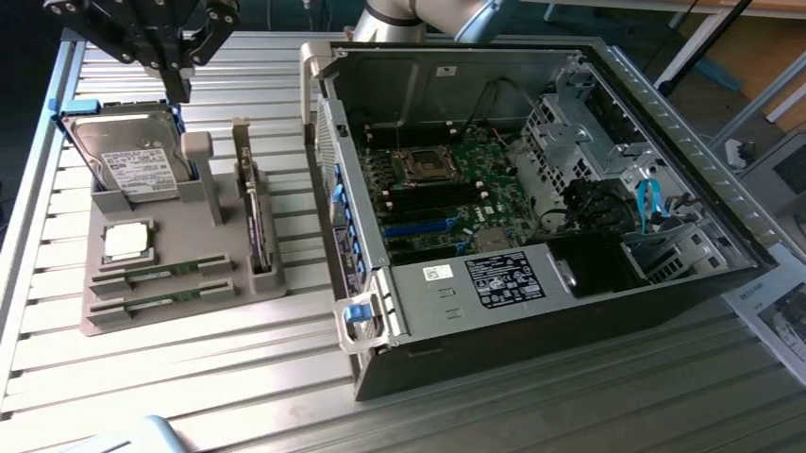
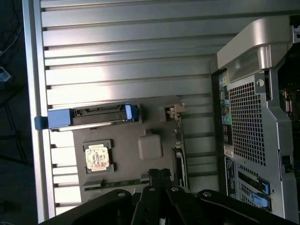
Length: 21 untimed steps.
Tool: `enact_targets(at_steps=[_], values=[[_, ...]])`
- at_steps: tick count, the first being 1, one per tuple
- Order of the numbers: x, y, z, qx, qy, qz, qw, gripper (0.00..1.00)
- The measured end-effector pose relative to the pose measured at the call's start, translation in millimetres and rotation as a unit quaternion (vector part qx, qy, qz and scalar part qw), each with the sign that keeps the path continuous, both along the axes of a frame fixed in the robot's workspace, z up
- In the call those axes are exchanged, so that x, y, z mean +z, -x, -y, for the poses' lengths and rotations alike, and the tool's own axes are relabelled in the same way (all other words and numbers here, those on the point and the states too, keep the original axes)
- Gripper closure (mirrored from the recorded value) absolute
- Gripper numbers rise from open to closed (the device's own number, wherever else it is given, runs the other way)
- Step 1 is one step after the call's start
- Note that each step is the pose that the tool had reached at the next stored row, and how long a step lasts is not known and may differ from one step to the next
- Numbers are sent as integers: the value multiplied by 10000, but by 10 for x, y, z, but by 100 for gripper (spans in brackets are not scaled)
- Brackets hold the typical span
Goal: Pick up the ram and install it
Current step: 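Reach for the ram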
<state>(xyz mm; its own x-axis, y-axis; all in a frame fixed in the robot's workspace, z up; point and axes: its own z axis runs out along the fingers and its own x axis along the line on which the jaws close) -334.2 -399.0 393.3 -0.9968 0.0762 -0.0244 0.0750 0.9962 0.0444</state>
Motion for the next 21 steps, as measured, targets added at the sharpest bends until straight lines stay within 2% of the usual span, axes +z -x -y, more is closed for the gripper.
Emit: enact_targets(at_steps=[10,21], values=[[0,260,0,0,0,0,10000,90],[1,487,0,0,0,0,10000,90]])
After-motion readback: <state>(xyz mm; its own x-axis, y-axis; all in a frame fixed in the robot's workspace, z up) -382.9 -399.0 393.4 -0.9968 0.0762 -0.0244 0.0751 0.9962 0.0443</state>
